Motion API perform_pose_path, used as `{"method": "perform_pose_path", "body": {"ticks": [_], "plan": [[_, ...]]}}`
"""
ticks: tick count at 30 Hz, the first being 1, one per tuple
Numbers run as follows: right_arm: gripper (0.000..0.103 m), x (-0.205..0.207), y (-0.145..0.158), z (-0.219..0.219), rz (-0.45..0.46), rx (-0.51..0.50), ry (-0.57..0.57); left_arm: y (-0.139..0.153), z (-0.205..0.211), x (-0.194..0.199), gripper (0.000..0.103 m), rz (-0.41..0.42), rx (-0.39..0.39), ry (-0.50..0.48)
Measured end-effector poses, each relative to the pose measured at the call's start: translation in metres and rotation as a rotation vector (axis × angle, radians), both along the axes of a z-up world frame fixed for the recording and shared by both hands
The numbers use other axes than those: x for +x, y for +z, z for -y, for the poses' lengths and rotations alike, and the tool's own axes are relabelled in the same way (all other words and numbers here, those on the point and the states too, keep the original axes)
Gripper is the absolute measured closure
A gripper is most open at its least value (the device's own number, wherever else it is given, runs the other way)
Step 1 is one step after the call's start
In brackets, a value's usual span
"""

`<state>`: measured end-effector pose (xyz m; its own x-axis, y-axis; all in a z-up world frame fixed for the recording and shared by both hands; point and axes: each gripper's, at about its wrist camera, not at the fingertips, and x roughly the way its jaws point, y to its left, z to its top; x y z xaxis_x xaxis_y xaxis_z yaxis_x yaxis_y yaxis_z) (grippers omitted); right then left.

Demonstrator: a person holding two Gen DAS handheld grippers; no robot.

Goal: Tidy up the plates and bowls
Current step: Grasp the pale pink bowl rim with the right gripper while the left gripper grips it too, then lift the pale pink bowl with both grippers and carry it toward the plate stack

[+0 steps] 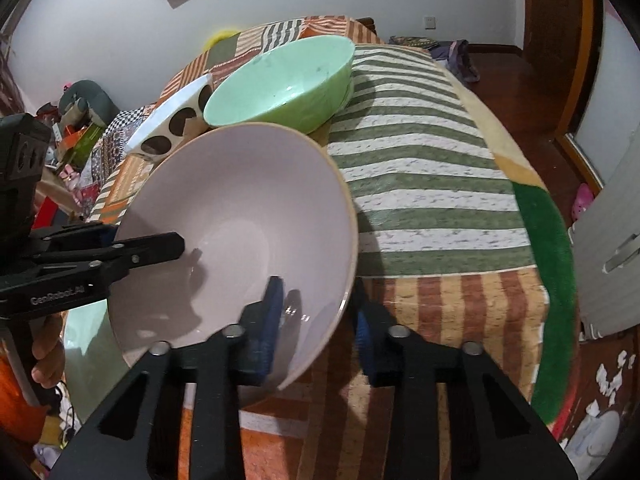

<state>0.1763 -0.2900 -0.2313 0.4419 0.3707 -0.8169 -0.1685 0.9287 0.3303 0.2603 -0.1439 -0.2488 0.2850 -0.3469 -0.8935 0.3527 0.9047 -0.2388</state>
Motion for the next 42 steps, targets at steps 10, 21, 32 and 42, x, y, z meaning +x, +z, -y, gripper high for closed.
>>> {"method": "perform_pose_path", "body": {"ticks": [10, 21, 32, 42], "plan": [[0.085, -0.001, 0.009, 0.000, -0.012, 0.004, -0.025, 0.010, 0.005, -0.010, 0.084, 0.041, 0.020, -0.003], [0.085, -0.012, 0.048, -0.012, 0.075, -0.006, -0.017, 0.056, -0.021, -0.036, 0.084, 0.140, -0.025, 0.023], [0.085, -0.024, 0.080, -0.060, 0.161, -0.016, 0.066, 0.086, -0.072, -0.074, 0.085, 0.207, -0.044, 0.097], [0.085, -0.029, 0.093, -0.127, 0.197, -0.013, 0.187, 0.101, -0.143, -0.115, 0.085, 0.252, -0.029, 0.214]]}}
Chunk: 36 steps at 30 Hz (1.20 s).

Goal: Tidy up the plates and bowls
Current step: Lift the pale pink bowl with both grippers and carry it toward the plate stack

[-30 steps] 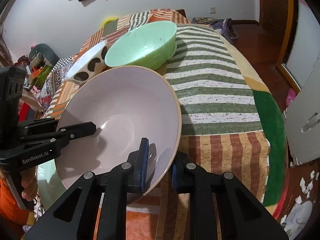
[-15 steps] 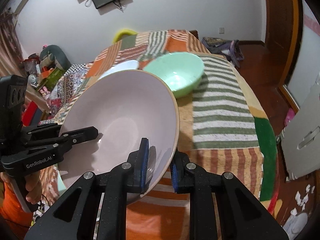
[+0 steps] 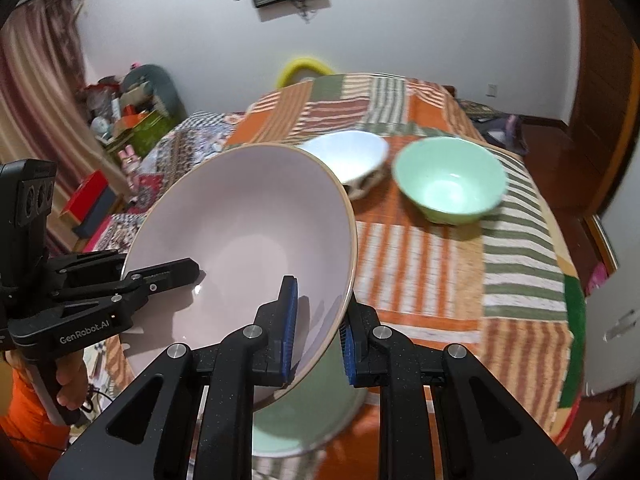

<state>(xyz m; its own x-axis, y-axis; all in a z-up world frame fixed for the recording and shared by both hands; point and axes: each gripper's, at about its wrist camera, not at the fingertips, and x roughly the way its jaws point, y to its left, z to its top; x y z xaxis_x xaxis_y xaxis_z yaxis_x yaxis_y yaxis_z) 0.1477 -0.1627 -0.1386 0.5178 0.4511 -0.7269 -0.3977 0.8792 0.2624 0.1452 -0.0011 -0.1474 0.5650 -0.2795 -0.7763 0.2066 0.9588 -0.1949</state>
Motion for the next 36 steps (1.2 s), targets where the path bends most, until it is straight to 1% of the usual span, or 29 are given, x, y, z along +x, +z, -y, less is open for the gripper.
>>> {"method": "perform_pose_path", "body": {"ticks": [8, 14, 18, 24, 36], "plan": [[0.085, -0.001, 0.001, -0.054, 0.009, 0.006, 0.107, 0.006, -0.060, -0.029, 0.085, 0.024, 0.009, 0.117], [0.085, -0.001, -0.005, -0.093, -0.003, -0.006, 0.177, -0.001, -0.097, -0.044, 0.084, 0.020, 0.015, 0.191], [0.085, -0.002, -0.012, -0.121, -0.022, -0.021, 0.219, -0.013, -0.122, -0.052, 0.084, -0.002, 0.011, 0.240], [0.085, 0.000, -0.034, -0.153, -0.080, -0.050, 0.272, -0.036, -0.150, -0.058, 0.084, -0.046, 0.014, 0.291], [0.085, 0.014, -0.077, -0.190, -0.195, -0.140, 0.326, -0.093, -0.182, -0.049, 0.084, -0.156, -0.022, 0.332]]}}
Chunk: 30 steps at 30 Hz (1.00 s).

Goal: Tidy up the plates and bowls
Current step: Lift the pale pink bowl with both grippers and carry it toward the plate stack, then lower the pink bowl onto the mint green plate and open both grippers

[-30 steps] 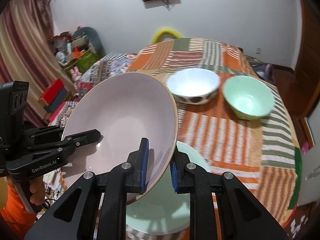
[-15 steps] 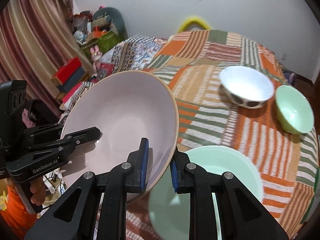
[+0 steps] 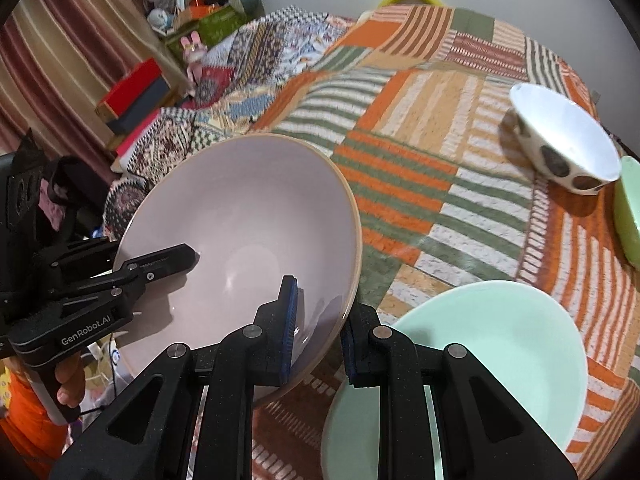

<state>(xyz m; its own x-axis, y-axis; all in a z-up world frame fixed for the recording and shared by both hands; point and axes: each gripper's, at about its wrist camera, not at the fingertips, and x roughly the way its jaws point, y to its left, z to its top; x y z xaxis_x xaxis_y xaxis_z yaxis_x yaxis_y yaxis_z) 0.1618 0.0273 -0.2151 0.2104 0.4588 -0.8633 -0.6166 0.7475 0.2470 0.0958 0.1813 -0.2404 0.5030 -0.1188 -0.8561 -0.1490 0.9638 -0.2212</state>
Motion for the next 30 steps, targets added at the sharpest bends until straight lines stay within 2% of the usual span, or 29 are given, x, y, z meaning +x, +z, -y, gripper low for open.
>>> {"method": "perform_pose_path", "body": {"ticks": [10, 19, 27, 30], "plan": [[0.085, 0.006, -0.023, -0.014, -0.035, -0.066, 0.026, -0.034, -0.010, 0.009, 0.084, -0.046, -0.026, 0.012], [0.082, 0.007, -0.017, -0.010, -0.025, -0.058, 0.020, -0.037, -0.008, 0.006, 0.084, -0.053, -0.008, 0.006], [0.066, 0.006, 0.020, 0.021, 0.070, 0.009, -0.038, -0.005, -0.011, -0.005, 0.080, 0.010, 0.055, 0.042], [0.061, 0.003, 0.037, 0.038, 0.114, 0.038, -0.068, 0.016, -0.007, -0.008, 0.075, 0.055, 0.083, 0.048]]}}
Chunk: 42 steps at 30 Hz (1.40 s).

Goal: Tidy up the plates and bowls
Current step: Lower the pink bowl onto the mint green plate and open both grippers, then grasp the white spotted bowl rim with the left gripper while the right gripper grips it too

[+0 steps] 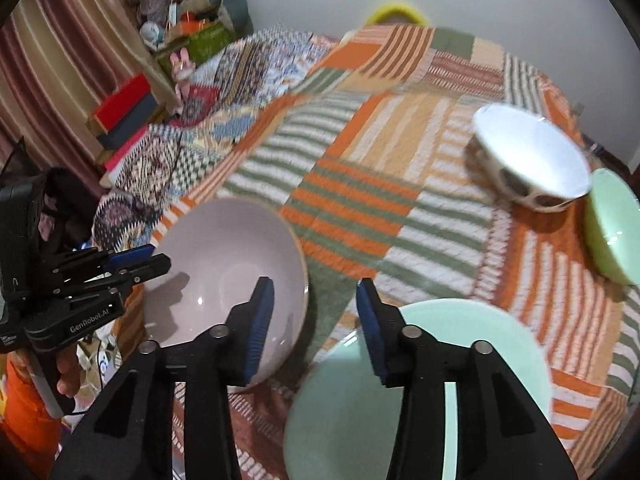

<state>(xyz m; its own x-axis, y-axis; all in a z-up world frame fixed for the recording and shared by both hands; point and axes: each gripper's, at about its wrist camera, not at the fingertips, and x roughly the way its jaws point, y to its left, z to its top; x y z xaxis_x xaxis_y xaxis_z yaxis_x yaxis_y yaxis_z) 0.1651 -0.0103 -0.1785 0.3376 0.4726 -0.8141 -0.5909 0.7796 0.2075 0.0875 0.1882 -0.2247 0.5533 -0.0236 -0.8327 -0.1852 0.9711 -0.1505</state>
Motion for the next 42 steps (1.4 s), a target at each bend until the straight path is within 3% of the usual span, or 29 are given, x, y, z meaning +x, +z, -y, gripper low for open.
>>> {"method": "perform_pose_path", "body": {"ticks": [7, 12, 22, 29, 36, 42], "plan": [[0.059, 0.002, 0.033, 0.040, 0.086, 0.053, -0.068, 0.047, 0.026, 0.001, 0.061, 0.108, 0.052, -0.033], [0.048, 0.007, 0.054, 0.069, 0.151, 0.090, -0.126, 0.074, 0.051, 0.009, 0.056, 0.180, 0.087, -0.074], [0.042, 0.035, 0.068, 0.118, 0.226, 0.098, -0.240, 0.103, 0.091, 0.053, 0.042, 0.244, 0.103, -0.134], [0.037, 0.073, 0.064, 0.144, 0.228, 0.084, -0.321, 0.097, 0.109, 0.103, 0.037, 0.211, 0.085, -0.167], [0.037, 0.109, 0.051, 0.154, 0.223, 0.048, -0.371, 0.072, 0.127, 0.165, 0.037, 0.122, 0.044, -0.210], [0.039, 0.139, 0.031, 0.151, 0.130, 0.089, -0.359, 0.046, 0.144, 0.209, 0.037, 0.063, 0.018, -0.239]]}}
